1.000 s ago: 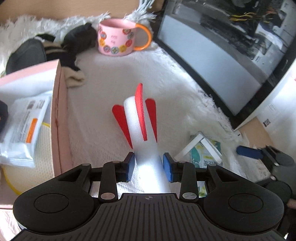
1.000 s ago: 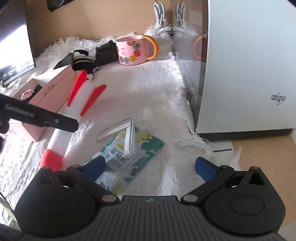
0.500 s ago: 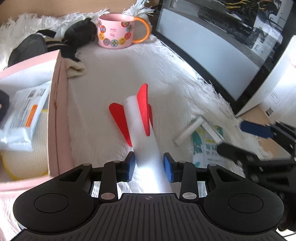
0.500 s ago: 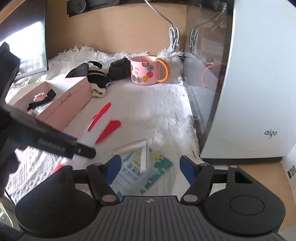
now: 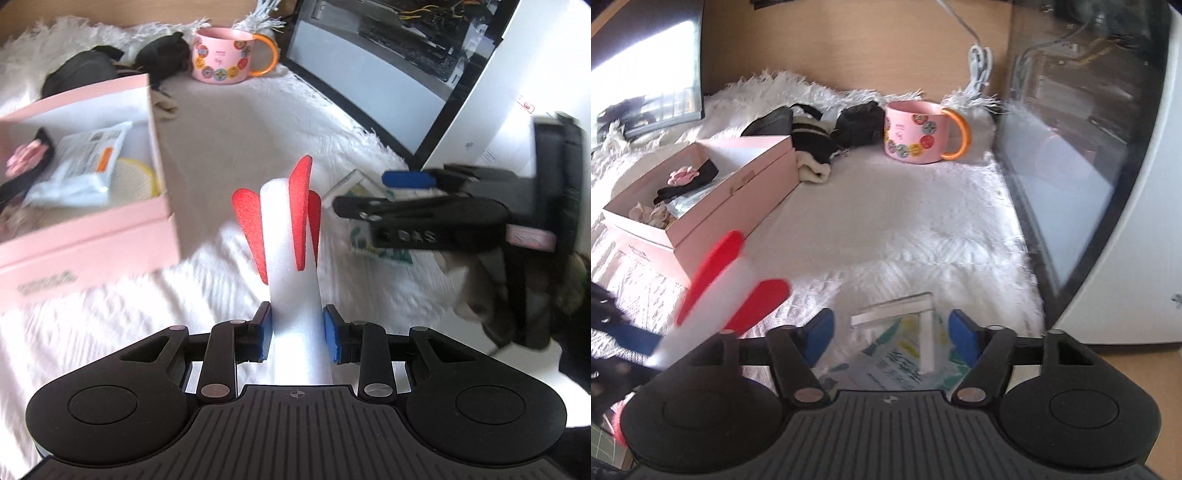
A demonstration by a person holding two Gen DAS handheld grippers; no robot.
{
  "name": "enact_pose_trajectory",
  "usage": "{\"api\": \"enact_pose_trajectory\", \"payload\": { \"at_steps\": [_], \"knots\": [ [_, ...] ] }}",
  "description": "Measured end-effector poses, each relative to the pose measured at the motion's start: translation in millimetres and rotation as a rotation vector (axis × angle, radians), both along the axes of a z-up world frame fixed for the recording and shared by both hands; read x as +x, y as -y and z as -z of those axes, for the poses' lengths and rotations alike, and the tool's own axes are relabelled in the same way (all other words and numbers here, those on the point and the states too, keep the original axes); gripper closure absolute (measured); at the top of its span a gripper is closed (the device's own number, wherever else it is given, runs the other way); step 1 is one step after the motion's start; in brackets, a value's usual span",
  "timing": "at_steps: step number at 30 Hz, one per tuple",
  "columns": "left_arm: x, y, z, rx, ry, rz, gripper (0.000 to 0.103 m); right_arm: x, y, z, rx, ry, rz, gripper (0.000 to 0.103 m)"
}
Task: Organize soft objects
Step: 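Lift the rocket with left tool while right tool grasps the clear plastic piece, then drop the rocket into the pink box with left tool while right tool carries clear piece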
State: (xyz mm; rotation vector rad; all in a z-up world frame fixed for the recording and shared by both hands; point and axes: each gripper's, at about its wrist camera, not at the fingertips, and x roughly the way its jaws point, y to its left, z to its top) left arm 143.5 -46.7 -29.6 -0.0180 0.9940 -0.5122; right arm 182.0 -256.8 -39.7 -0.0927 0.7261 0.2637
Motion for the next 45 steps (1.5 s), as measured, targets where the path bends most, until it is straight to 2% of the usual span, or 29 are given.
{"api": "enact_pose_trajectory", "payload": {
  "at_steps": [6,7,8,10,16,23,27,30,33,38,41,45],
  "knots": [
    [-17,-21,-5,-0.006,-0.011,-0.032,0.070,13,-23,21,-0.146,0.022,-0.040,0.026],
    [-19,-23,-6,-0.005,-0.008,-0.026,0.070,12,-24,22,-0.156,0.044,-0.051,0.027],
    [-22,-25,-6,-0.004,-0.007,-0.019,0.070,11,-26,23,-0.176,0.060,-0.071,0.038],
    [-27,-29,-7,0.001,-0.007,-0.007,0.070,11,-27,22,-0.197,0.071,-0.098,0.041],
    [-41,-48,-6,0.004,-0.025,-0.019,0.070,10,-31,15,-0.185,0.030,-0.088,0.041],
    [-62,-80,-12,-0.007,-0.012,-0.008,0.070,-24,-59,-10,-0.125,0.019,-0.125,0.041],
    [-72,-111,-29,-0.025,0.023,-0.017,0.070,-46,-93,-24,-0.081,-0.003,-0.166,0.041],
    [-73,-138,-45,-0.067,0.038,-0.047,0.070,-60,-121,-33,-0.046,-0.014,-0.195,0.041],
    [-74,-162,-65,-0.080,0.093,-0.056,0.070,-73,-150,-45,-0.026,0.015,-0.213,0.041],
    [-61,-188,-95,-0.063,0.202,-0.028,0.070,-89,-185,-75,0.034,0.098,-0.221,0.041],
    [-39,-197,-108,-0.077,0.238,-0.027,0.070,-97,-199,-88,0.025,0.152,-0.210,0.041],
    [-1,-199,-120,-0.098,0.272,-0.030,0.070,-101,-208,-98,0.028,0.171,-0.175,0.041]
  ]
}}
